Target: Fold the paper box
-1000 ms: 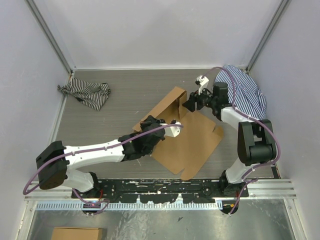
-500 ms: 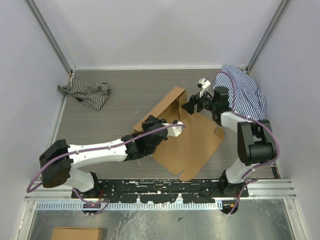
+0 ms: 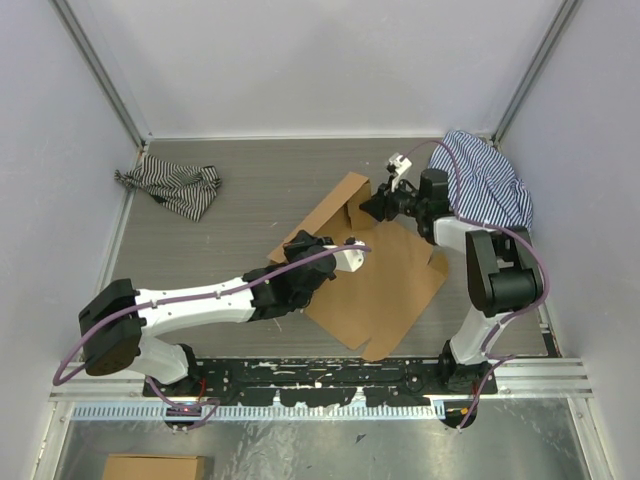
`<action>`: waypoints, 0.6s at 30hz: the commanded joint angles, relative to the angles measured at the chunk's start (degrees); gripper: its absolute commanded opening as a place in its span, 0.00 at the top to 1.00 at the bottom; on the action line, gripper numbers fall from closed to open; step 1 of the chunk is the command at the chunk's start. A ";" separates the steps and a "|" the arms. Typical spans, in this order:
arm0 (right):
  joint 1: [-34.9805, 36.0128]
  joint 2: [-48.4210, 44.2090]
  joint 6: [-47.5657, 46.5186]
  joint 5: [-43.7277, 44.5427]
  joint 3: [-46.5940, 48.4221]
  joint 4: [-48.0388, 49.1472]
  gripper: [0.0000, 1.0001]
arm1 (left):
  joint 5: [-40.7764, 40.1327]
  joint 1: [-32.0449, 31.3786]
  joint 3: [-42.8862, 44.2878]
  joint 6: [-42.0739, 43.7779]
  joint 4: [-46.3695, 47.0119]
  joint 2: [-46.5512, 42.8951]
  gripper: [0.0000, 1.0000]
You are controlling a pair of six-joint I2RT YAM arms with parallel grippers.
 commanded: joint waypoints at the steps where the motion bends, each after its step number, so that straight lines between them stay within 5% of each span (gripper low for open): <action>1: 1.31 1.16 1.97 0.30 3.58 3.93 0.72 | 3.14 -0.77 1.61 -1.94 -0.39 0.89 1.00; 13: 5.44 -0.82 6.37 12.63 0.45 3.63 0.98 | 0.31 -0.75 2.61 -1.95 1.32 3.24 1.00; 18: 6.41 -3.23 7.92 20.22 -3.87 8.47 0.99 | -1.34 -0.81 3.78 -2.06 0.80 4.36 1.00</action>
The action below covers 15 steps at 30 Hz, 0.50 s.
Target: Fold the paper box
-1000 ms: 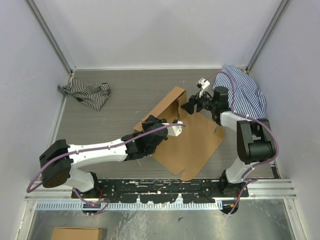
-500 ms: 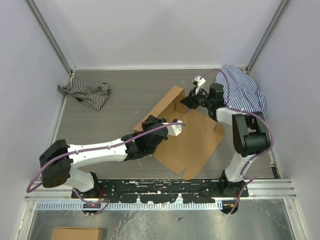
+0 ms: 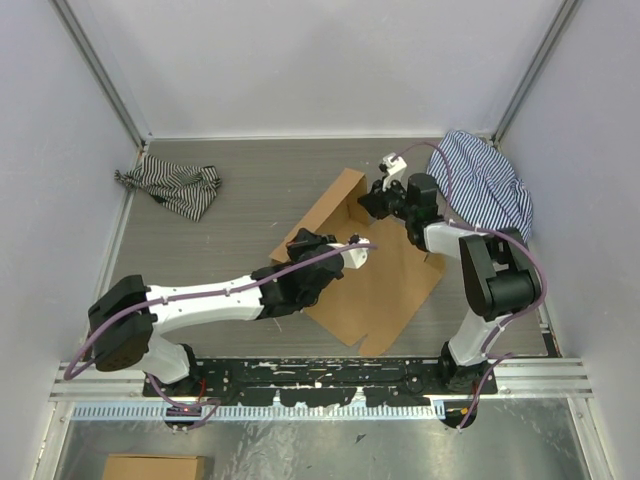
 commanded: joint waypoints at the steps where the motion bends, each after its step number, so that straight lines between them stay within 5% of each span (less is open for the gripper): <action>1: 1.61 -3.32 3.18 5.10 -2.71 3.49 0.98 | 2.57 -0.63 1.66 -1.82 0.99 1.05 1.00; 15: 1.78 0.71 1.72 -2.69 -0.21 5.11 0.72 | 5.09 -0.68 1.32 -4.52 -1.55 -3.56 1.00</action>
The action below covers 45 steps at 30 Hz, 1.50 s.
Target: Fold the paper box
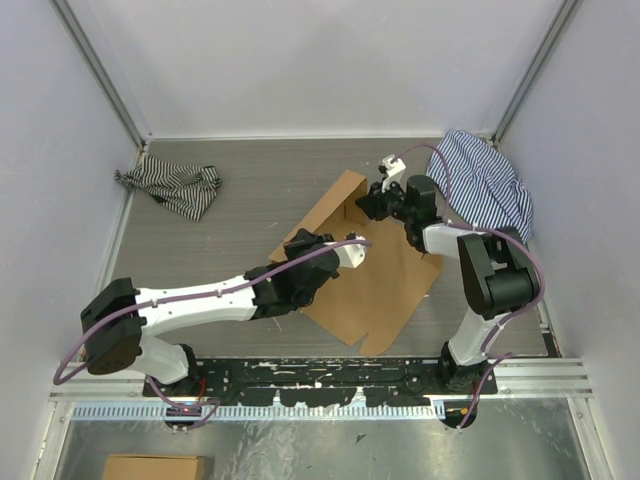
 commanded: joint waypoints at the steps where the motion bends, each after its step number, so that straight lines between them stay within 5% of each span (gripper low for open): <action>1: 1.33 1.01 0.03 -4.91 1.60 3.01 0.71 | 3.61 -0.46 1.00 -2.39 0.30 -1.30 1.00; 10: 1.93 2.97 -2.20 -7.23 4.37 1.48 0.71 | 3.53 -0.53 1.01 -2.11 0.08 -0.76 1.00; 16: 2.87 3.41 0.13 0.06 5.51 0.18 0.99 | 3.32 -0.49 1.29 -2.79 -0.89 -1.16 1.00; 25: 5.21 -1.12 2.37 15.95 -2.64 7.73 0.97 | 2.22 -0.48 0.77 -2.04 -0.76 -1.54 1.00; 35: 5.92 -1.58 -9.57 18.46 -6.19 15.81 0.92 | 2.37 -0.51 0.18 -2.65 -1.55 -2.89 1.00; 45: 5.91 -0.76 -9.19 16.41 -6.42 21.16 0.82 | 3.34 -0.51 -0.21 -3.12 -1.82 -3.80 1.00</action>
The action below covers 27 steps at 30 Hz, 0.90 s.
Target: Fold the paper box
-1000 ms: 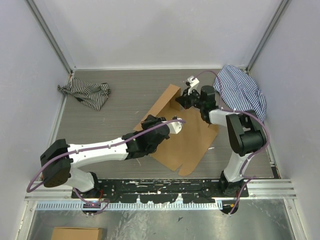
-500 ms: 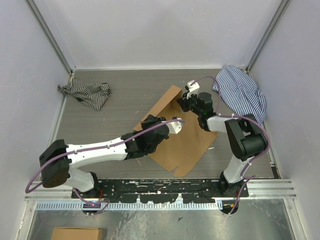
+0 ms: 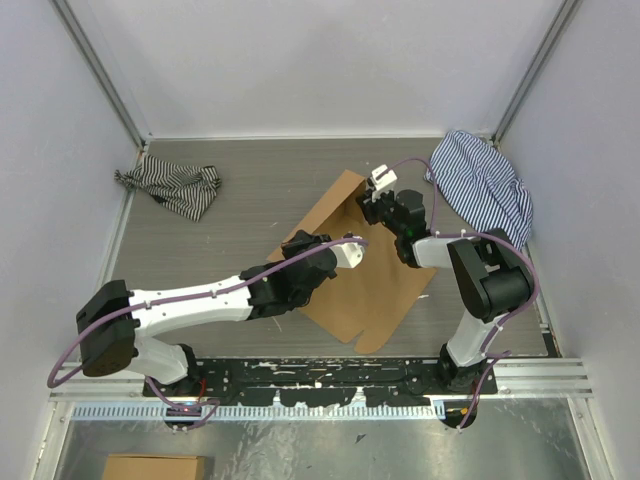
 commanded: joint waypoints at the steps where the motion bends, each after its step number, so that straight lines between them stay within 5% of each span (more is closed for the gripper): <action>1: 0.29 -0.52 -0.30 1.66 -0.07 8.82 0.81 | 2.11 -0.58 -0.30 -1.19 1.05 -2.06 1.00; 9: 0.35 0.69 1.39 3.83 -2.49 16.78 0.81 | 3.20 -0.59 -1.36 -1.34 1.16 -2.71 1.00; 18: 0.32 0.33 2.86 2.65 0.82 7.92 0.67 | 3.06 -0.58 -0.73 -1.52 0.83 -1.23 1.00; 27: 0.35 -1.61 4.82 1.93 1.73 3.14 0.64 | 0.39 -0.59 0.40 -1.37 -0.33 0.65 1.00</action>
